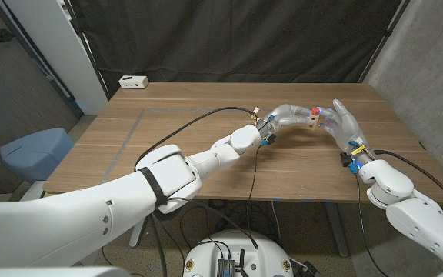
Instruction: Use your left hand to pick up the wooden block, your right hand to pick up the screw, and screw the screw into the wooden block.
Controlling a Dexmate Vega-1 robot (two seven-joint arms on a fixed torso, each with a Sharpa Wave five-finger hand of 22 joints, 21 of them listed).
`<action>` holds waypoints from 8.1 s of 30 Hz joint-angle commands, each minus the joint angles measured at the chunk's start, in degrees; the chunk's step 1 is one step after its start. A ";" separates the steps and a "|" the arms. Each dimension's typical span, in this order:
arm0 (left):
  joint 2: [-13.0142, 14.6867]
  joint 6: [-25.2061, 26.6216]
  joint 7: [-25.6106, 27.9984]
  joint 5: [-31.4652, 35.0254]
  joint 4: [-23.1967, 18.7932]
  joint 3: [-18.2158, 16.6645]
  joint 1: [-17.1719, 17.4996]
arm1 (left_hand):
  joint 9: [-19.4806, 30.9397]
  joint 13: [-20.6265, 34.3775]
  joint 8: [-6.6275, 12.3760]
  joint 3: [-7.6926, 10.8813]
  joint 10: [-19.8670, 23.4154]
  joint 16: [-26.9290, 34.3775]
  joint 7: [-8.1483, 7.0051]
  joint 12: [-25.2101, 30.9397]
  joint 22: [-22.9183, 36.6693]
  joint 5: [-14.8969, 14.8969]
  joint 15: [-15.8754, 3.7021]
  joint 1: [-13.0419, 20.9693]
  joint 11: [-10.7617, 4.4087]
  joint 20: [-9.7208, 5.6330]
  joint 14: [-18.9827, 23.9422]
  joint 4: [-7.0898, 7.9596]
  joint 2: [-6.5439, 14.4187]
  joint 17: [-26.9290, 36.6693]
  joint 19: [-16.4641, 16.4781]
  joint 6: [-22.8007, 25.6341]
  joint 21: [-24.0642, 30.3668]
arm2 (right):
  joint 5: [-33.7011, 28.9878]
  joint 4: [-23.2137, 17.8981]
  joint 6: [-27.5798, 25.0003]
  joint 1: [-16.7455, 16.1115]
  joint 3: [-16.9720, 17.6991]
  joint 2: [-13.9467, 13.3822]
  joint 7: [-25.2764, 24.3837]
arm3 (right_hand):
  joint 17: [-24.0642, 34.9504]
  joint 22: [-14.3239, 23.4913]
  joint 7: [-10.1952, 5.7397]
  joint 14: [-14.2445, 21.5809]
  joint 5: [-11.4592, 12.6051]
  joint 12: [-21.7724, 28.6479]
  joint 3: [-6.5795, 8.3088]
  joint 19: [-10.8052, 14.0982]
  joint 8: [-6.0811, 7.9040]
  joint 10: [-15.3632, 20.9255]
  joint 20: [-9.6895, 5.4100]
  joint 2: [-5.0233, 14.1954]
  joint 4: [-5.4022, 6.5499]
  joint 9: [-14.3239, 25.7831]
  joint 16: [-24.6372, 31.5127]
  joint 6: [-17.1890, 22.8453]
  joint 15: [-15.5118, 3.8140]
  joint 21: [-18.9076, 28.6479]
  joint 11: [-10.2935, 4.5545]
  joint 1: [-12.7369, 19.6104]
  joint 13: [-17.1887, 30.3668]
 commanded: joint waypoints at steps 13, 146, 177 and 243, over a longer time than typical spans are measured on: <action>-0.24 0.62 -0.63 -0.40 0.05 -0.25 0.04 | 0.13 5.25 0.65 2.10 0.67 -0.06 1.79 0.83 0.16 0.22 -3.21 0.13 -0.35 -0.33 0.68 1.46 1.61 0.16 0.09 5.78 0.07 | -0.31 -1.69 -0.39 -1.84 1.26 -0.03 -1.07 | -0.07 0.17 0.56 0.79 0.43 0.50 0.51 0.76 0.60 1.61 0.12 0.76 -0.03 0.15 0.76 2.38 -0.81 0.37 -0.77 0.05 0.15; -0.33 0.79 -1.62 -0.28 0.04 -0.48 0.20 | 0.14 5.24 0.64 2.42 0.71 -0.04 1.95 0.91 0.15 0.40 -3.19 0.15 -0.27 -0.37 0.72 1.43 1.67 0.20 0.24 5.88 0.09 | -0.40 -1.10 -2.59 0.87 1.36 -2.67 2.91 | 0.20 0.20 -0.68 -1.97 1.10 -0.47 0.07 -2.00 -0.64 -2.30 1.50 -0.23 0.61 0.36 -0.26 -4.06 0.25 -0.28 1.87 -0.94 0.26; -0.29 1.52 -1.77 -0.73 0.17 -0.19 0.01 | 0.14 5.24 0.61 2.44 0.77 -0.05 1.85 0.96 0.15 0.42 -3.11 0.14 -0.24 -0.36 0.65 1.45 1.72 0.20 0.22 5.84 0.07 | -0.49 -0.99 -2.47 1.45 0.64 -2.65 2.04 | 0.09 0.19 0.27 -1.17 1.36 -0.05 0.05 -1.27 0.28 -1.44 1.22 -0.10 0.72 0.52 0.22 -0.84 0.08 0.10 1.76 -0.88 0.26; -0.59 4.43 -2.18 -1.66 0.64 0.48 -1.17 | 0.15 5.21 0.64 2.36 0.62 0.00 1.86 0.91 0.14 0.41 -3.08 0.26 -0.29 -0.43 0.69 1.41 1.67 0.19 0.21 5.92 0.07 | 1.33 0.16 -5.70 3.84 -1.06 -4.12 1.54 | 0.06 0.21 -0.75 -1.85 1.77 -0.10 -0.50 -1.64 -0.17 -2.70 1.65 -0.76 0.80 0.69 0.13 -3.58 0.40 0.04 2.65 -1.02 0.31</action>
